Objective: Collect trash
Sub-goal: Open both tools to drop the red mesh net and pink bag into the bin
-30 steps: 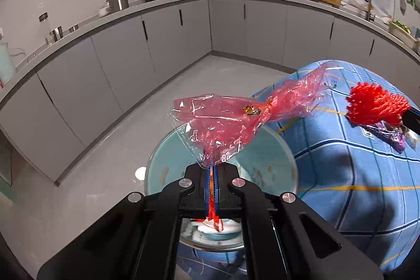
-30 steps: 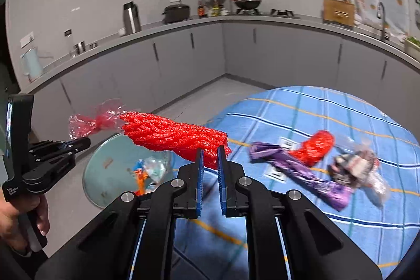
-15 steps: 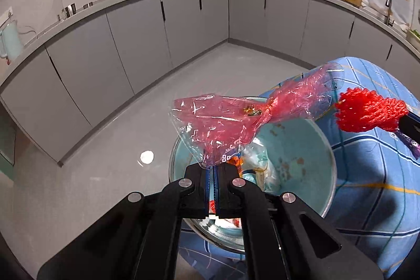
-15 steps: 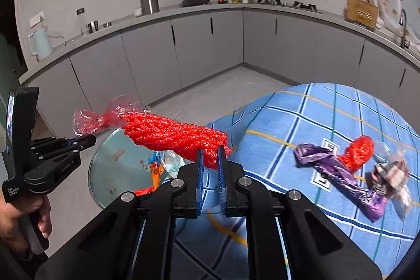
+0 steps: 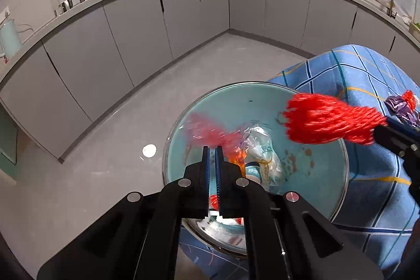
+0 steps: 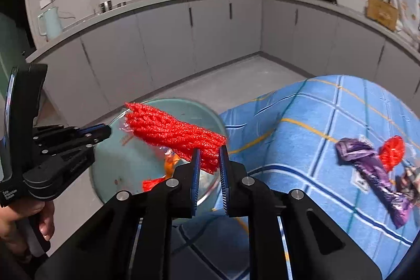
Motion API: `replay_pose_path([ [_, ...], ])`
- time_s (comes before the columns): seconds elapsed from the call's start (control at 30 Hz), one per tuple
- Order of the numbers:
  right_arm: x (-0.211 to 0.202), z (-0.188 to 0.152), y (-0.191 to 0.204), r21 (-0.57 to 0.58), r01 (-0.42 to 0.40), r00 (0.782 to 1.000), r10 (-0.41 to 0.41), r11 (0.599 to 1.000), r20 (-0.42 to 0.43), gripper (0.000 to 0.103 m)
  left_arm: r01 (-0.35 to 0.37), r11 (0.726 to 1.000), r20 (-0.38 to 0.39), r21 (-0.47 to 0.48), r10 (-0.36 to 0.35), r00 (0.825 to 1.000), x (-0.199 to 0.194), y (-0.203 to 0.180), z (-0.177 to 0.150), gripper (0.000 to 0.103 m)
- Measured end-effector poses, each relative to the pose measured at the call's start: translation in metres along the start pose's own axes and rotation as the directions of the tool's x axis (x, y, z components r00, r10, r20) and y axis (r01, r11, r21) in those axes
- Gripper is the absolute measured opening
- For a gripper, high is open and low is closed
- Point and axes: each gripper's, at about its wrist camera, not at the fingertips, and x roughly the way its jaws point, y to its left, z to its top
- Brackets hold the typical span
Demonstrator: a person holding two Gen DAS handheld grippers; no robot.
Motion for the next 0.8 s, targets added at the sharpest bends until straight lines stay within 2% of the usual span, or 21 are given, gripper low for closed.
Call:
replay_pose_path([
  [0.07,0.003,-0.0029,0.0011,-0.008,-0.008,1.0,0.008,1.0,-0.004,0.022,-0.003,1.0,0.0,0.003,0.003,1.0,0.0011,-0.0009,-0.0001,0.01],
  [0.13,0.0051,-0.0041,0.0022,-0.001,-0.015,1.0,0.015,1.0,-0.01,0.028,-0.008,1.0,0.003,0.005,0.008,1.0,0.0003,-0.0013,-0.0005,0.025],
  [0.17,0.0049,-0.0046,0.002,0.002,-0.018,1.0,0.018,1.0,-0.01,0.032,-0.012,1.0,0.01,0.007,0.012,1.0,-0.0011,-0.0017,-0.0004,0.028],
  [0.2,0.0042,-0.0048,0.0014,0.005,-0.02,1.0,0.02,1.0,-0.006,0.036,-0.012,1.0,0.013,0.009,0.012,1.0,-0.0017,-0.0024,0.0003,0.029],
  [0.3,0.0033,-0.0021,0.0007,0.011,-0.02,1.0,0.02,1.0,-0.002,0.036,-0.014,1.0,0.017,0.008,0.014,1.0,-0.0036,-0.002,0.0013,0.029],
  [0.43,-0.0004,-0.0016,-0.0004,0.013,-0.019,1.0,0.019,1.0,0.008,0.039,-0.025,1.0,0.026,0.0,0.025,0.999,-0.0058,0.0013,0.0026,0.038],
  [0.8,-0.0041,-0.0042,-0.0065,0.025,-0.009,1.0,0.009,1.0,0.012,0.043,-0.023,1.0,0.03,0.002,0.023,0.999,-0.0067,0.0017,0.004,0.041],
])
